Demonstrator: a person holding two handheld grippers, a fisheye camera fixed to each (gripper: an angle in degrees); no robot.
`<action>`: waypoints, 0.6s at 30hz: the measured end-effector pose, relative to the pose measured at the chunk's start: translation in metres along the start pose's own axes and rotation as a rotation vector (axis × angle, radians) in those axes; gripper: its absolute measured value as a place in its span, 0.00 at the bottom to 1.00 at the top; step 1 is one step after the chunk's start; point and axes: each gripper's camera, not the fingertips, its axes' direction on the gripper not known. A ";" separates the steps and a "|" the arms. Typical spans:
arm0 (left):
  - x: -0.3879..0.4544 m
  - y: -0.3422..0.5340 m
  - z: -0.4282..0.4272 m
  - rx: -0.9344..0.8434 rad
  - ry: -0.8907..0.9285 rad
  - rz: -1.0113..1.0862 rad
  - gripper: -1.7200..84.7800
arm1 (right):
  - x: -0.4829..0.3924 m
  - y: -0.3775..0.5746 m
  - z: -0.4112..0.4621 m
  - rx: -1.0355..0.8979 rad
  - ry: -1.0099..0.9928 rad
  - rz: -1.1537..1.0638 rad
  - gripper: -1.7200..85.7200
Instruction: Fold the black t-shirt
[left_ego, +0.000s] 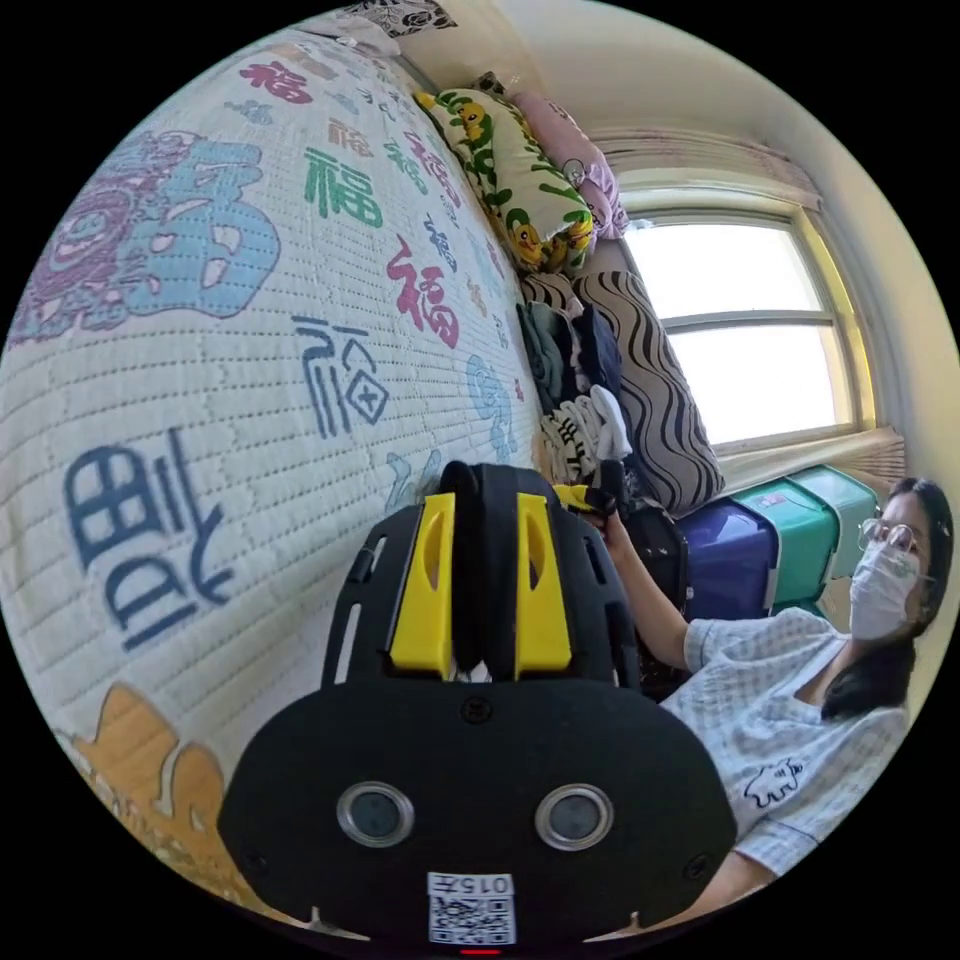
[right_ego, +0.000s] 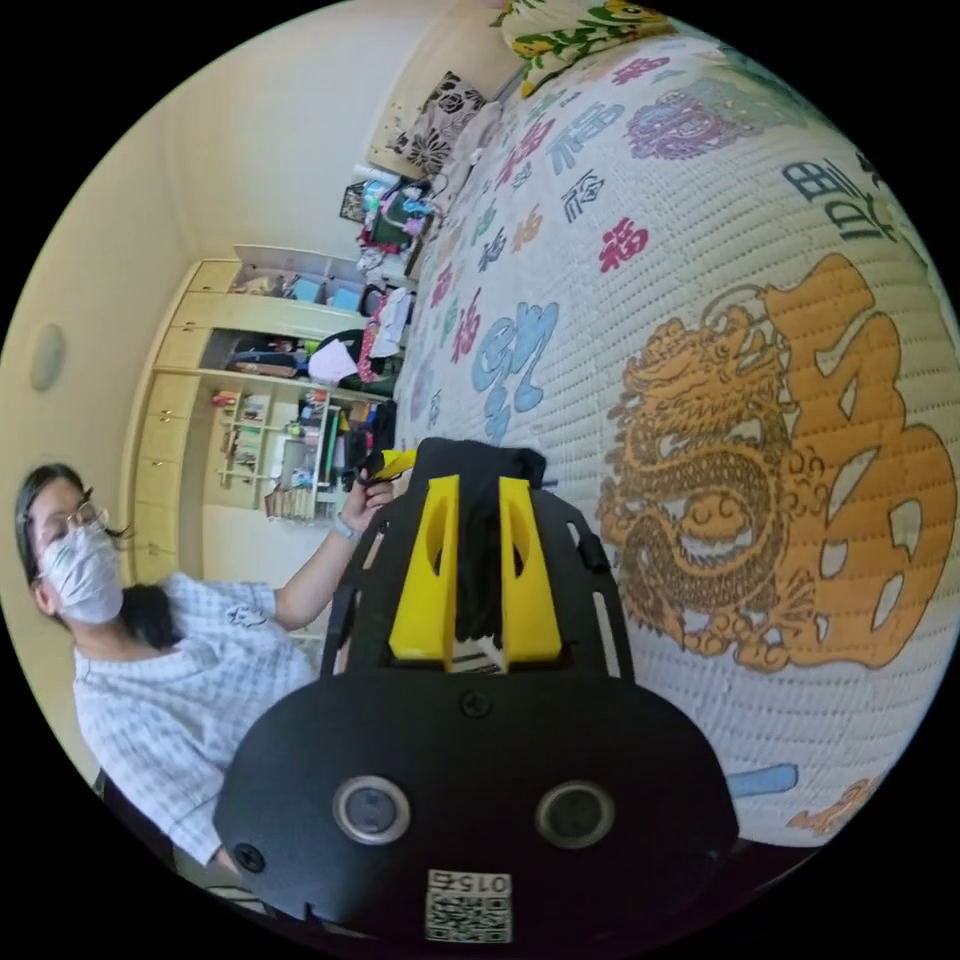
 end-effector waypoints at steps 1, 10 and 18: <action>0.000 0.003 -0.004 -0.011 -0.003 0.005 0.14 | -0.001 0.008 -0.008 -0.023 -0.035 -0.008 0.13; -0.022 0.011 0.031 -0.151 0.163 -0.016 0.18 | 0.013 0.037 0.010 -0.154 -0.118 0.037 0.16; -0.017 -0.008 0.062 -0.254 0.182 0.012 0.10 | 0.008 0.040 0.044 -0.185 -0.171 0.028 0.08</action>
